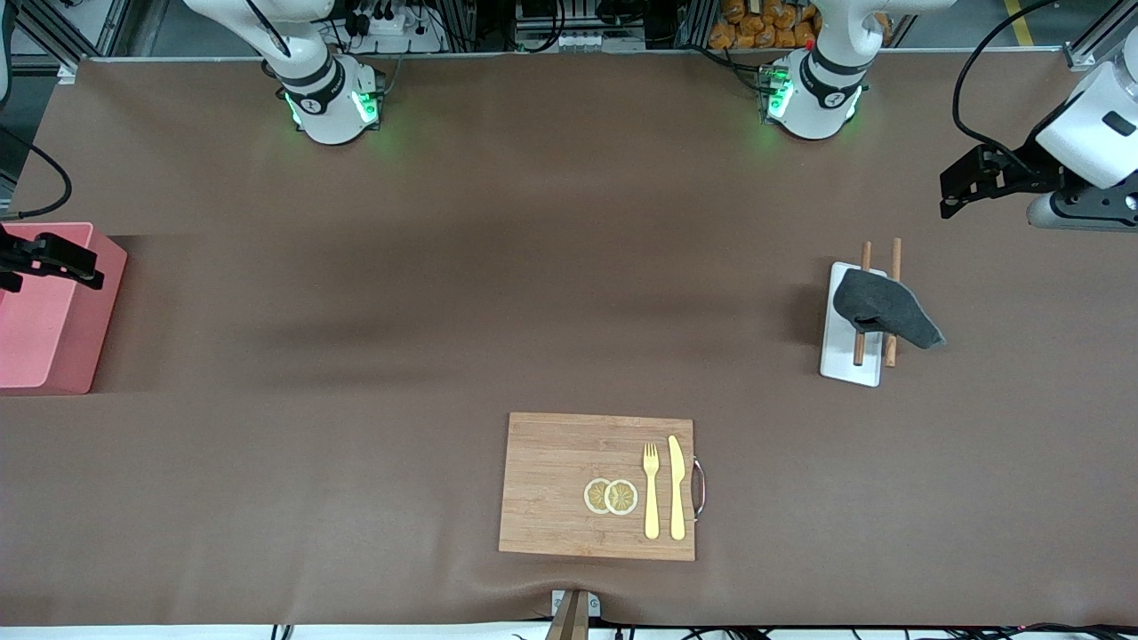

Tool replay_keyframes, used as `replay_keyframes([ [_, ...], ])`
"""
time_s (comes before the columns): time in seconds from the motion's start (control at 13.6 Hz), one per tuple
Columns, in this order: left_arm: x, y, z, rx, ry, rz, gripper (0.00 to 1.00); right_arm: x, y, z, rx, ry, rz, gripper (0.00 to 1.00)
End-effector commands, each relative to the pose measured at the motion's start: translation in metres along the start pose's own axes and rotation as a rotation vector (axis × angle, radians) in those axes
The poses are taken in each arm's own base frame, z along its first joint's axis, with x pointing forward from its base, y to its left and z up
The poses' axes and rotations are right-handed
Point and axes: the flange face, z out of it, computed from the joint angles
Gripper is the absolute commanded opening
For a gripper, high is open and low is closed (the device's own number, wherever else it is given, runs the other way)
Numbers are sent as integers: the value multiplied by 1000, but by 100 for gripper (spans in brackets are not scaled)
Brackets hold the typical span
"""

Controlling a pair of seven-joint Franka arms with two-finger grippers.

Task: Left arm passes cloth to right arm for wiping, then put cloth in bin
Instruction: 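Lower the left gripper onto the grey cloth on the chopstick holder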

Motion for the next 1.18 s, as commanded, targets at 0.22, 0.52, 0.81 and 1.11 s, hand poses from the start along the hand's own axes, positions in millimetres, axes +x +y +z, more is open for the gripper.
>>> replay_keyframes([
  [0.22,7,3,18,20,-39,-20,100,0,-2,-1,4,-5,-7,100],
  [0.52,36,-9,77,32,-144,-197,100,6,-12,3,5,-4,-23,100],
  [0.81,70,-19,157,50,-243,-396,100,4,-7,1,5,-1,-15,100],
  [1.11,94,-86,243,-25,-324,-623,100,4,-7,1,5,-1,-15,100],
])
